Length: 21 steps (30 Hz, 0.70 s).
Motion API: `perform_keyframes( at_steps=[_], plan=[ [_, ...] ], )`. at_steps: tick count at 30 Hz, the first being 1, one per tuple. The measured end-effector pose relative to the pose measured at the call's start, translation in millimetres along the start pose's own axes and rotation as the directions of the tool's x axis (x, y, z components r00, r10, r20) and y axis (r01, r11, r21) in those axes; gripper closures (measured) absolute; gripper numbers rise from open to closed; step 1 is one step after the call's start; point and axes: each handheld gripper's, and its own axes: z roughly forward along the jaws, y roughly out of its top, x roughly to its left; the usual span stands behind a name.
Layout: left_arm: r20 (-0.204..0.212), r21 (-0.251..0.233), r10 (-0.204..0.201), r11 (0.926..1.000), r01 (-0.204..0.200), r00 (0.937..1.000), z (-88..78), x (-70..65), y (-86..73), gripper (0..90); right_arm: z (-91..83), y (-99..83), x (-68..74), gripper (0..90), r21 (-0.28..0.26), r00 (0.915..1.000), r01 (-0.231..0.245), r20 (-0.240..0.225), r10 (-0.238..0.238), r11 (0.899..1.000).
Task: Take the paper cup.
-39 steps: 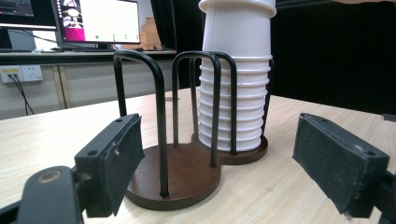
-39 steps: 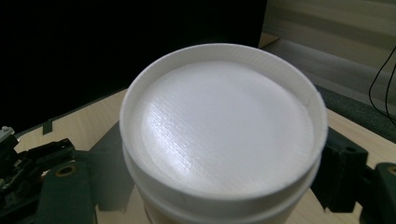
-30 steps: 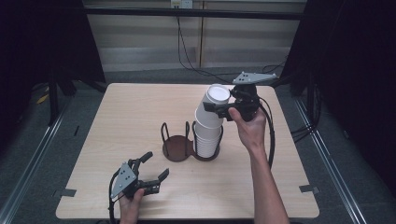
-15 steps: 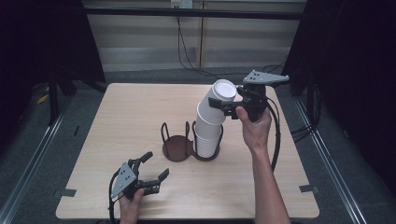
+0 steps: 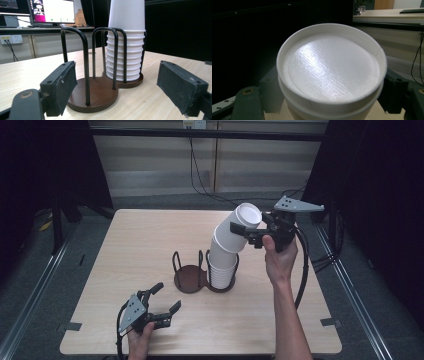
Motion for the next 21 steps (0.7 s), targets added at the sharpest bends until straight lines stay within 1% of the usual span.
perform_keyframes(
  at_steps=[7, 10, 11, 13, 15, 16, 18, 19, 20, 21],
  plan=[
    [0.003, 0.0, -0.005, 1.0, 0.005, 1.0, 0.2, -0.2, -0.1, 15.7, -8.3, 0.5, 3.9, 22.7, -0.022, 0.9999, -0.001, -0.011, 0.001, 1.0],
    [-0.006, 0.008, 0.0, 1.0, 0.0, 1.0, 0.1, -0.2, 0.2, 15.7, -10.2, -0.3, 6.8, 22.6, -0.017, 0.9999, 0.011, -0.011, -0.011, 1.0],
    [-0.013, 0.004, -0.008, 1.0, 0.008, 0.9999, 0.5, -0.5, 0.1, 15.8, -10.7, -0.5, 7.6, 22.6, -0.015, 0.9998, 0.015, -0.011, -0.015, 1.0],
    [-0.011, 0.005, -0.009, 1.0, 0.009, 0.9999, 0.6, -0.4, 0.2, 15.9, -12.4, -1.3, 9.2, 22.6, -0.009, 0.9997, 0.02, -0.01, -0.02, 1.0],
    [-0.021, 0.012, -0.011, 0.9999, 0.011, 0.9997, 0.7, -0.4, 0.4, 15.9, -14.2, -2.2, 10.6, 22.7, -0.009, 0.9996, 0.023, -0.014, -0.023, 1.0],
    [-0.019, 0.014, -0.006, 0.9999, 0.007, 0.9998, 1.3, -0.2, 0.6, 15.9, -15.2, -2.4, 11.3, 22.7, -0.01, 0.9995, 0.026, -0.016, -0.026, 1.0],
    [-0.019, 0.026, -0.024, 0.9994, 0.025, 0.9995, 2.9, -0.2, 1.0, 15.9, -17.4, -2.7, 12.7, 22.7, -0.014, 0.9996, 0.026, -0.013, -0.026, 1.0],
    [-0.019, 0.037, -0.024, 0.999, 0.024, 0.9995, 3.7, 0.1, 1.5, 15.8, -19.2, -3.0, 13.4, 22.7, -0.017, 0.9996, 0.022, -0.018, -0.022, 1.0],
    [-0.01, 0.051, -0.026, 0.9983, 0.027, 0.9996, 4.5, 0.2, 2.0, 15.6, -20.9, -3.7, 14.0, 22.7, -0.02, 0.9996, 0.021, -0.017, -0.022, 1.0],
    [-0.001, 0.054, -0.039, 0.9978, 0.039, 0.9993, 5.9, 0.0, 2.1, 15.5, -22.4, -4.8, 14.7, 22.7, -0.026, 0.9996, 0.021, -0.018, -0.022, 0.999]
  ],
)
